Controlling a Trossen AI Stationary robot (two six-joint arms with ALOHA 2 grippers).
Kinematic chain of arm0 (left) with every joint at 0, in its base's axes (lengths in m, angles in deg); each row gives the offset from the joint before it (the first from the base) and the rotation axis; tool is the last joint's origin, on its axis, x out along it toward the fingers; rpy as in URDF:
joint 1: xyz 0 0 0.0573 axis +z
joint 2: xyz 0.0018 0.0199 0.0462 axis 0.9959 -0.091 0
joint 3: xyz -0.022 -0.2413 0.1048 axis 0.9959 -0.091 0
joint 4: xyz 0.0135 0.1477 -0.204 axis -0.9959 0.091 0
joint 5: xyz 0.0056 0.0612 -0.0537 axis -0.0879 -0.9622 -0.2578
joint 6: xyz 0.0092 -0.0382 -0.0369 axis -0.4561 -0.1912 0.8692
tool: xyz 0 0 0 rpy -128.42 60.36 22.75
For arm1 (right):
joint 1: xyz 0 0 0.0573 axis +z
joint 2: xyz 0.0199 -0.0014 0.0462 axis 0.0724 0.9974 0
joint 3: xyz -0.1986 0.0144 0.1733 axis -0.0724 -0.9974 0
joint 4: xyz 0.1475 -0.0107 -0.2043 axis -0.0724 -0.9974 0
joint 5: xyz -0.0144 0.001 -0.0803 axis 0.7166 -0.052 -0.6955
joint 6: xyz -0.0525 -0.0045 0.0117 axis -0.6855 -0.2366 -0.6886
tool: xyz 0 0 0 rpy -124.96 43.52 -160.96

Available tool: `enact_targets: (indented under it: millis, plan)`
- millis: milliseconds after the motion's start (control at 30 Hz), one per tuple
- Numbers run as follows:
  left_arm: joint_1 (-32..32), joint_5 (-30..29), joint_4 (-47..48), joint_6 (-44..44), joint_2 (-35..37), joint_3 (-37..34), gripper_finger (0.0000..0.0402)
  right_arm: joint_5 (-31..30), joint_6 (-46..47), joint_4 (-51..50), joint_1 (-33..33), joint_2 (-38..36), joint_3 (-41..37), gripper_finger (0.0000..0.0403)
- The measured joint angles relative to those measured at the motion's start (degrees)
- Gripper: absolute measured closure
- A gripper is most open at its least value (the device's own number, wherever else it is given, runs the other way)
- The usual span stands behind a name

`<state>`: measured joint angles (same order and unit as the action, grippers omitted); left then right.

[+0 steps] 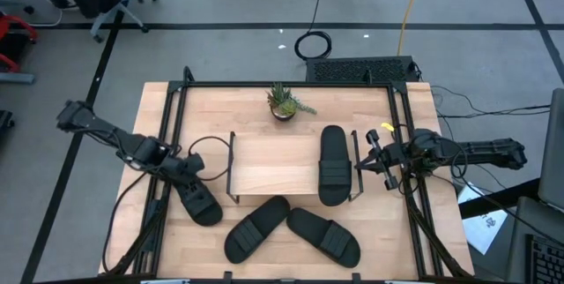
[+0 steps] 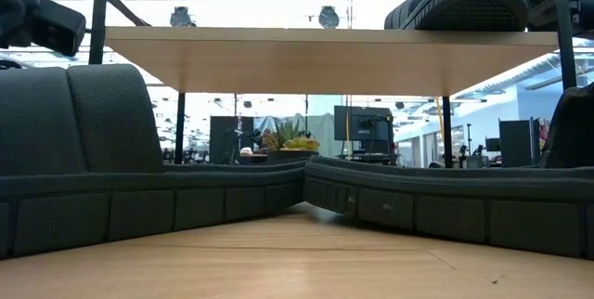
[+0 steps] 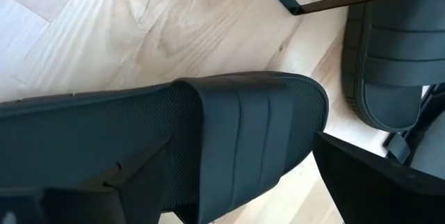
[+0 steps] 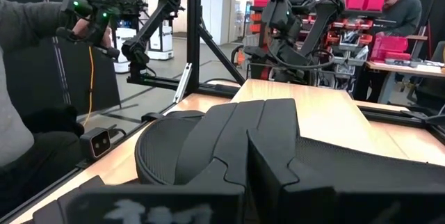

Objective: Pick and place slides into the shelf
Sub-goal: Put the black sandal on the shelf

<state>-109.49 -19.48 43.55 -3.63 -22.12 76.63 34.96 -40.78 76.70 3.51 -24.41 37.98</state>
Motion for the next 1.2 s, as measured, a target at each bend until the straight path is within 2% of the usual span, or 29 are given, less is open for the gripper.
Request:
enact_targets:
  millis: [233, 733, 1000, 1100, 1200]
  plan:
    - [-2.9, -2.0, 0.0, 3.1, -1.8, 0.0, 0.0077, 0.1, 0.0, 0.0, 0.0, 0.5, 0.0, 0.0403]
    - [-7.9, -1.8, -2.0, 4.5, -12.4, 0.0, 0.0076, 1.6, 1.0, 0.7, 0.0, 0.5, 0.0, 0.0403]
    - [-8.5, -1.9, -12.8, 1.0, -16.5, 0.0, 0.0076, 1.5, 1.5, 1.1, 0.0, 0.5, 0.0, 0.0403]
    - [-8.5, -1.7, -13.6, -0.1, -18.0, 0.0, 0.0077, 1.5, 1.5, 1.3, 0.0, 0.5, 0.0, 0.0403]
    - [-8.5, -0.1, -13.7, -1.5, -19.6, 0.0, 0.0105, 1.5, 1.5, 1.3, 0.0, 0.5, 0.0, 0.0403]
